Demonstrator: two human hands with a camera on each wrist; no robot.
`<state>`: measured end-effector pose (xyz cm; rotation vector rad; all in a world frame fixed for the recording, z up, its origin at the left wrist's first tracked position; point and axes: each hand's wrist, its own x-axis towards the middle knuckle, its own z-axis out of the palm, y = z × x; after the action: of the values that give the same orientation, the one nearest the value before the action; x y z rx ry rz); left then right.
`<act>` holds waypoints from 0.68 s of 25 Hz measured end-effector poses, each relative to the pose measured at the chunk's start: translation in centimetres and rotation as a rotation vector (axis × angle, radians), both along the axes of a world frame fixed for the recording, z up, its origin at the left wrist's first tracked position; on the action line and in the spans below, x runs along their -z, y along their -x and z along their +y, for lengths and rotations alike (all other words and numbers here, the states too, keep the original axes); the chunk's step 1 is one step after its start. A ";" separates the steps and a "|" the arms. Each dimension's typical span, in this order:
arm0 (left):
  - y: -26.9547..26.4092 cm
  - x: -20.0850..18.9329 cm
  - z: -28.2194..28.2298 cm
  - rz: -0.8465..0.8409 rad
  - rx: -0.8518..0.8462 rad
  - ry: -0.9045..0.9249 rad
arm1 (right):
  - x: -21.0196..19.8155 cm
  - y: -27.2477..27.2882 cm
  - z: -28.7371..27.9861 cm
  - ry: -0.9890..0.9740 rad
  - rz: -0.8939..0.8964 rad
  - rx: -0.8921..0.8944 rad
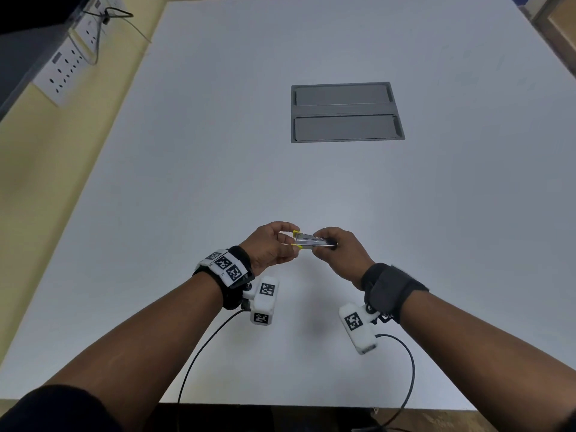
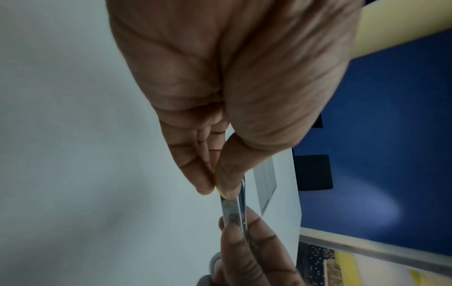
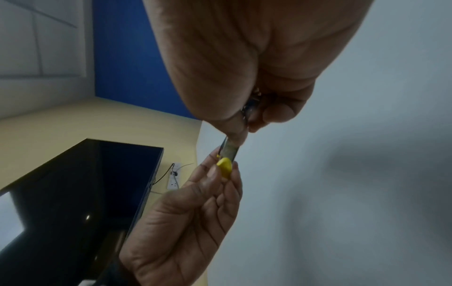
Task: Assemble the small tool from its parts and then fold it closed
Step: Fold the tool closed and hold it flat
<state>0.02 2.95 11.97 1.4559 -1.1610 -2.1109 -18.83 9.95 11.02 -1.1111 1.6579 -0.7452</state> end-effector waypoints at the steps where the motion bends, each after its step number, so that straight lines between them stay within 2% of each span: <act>1: 0.2 0.4 -0.5 -0.036 0.000 0.019 | 0.4 0.2 -0.8 -0.018 0.001 0.005; 5: 1.2 3.3 -2.9 -0.181 -0.025 0.120 | 3.3 0.9 -4.7 -0.048 0.096 -0.054; 9: 2.2 7.8 -6.1 -0.252 -0.037 0.170 | 7.4 1.3 -8.7 -0.049 0.260 -0.131; 14: 3.2 12.2 -10.1 -0.350 -0.021 0.276 | 11.7 1.8 -12.8 0.033 0.296 -0.124; 17: 3.8 13.0 -11.5 -0.392 0.007 0.338 | 13.2 2.1 -14.2 0.016 0.282 -0.098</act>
<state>-3.83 -8.56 -1.07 1.7370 -1.5714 -1.5677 -20.97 -4.25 -2.23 -1.3476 1.8169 -0.5589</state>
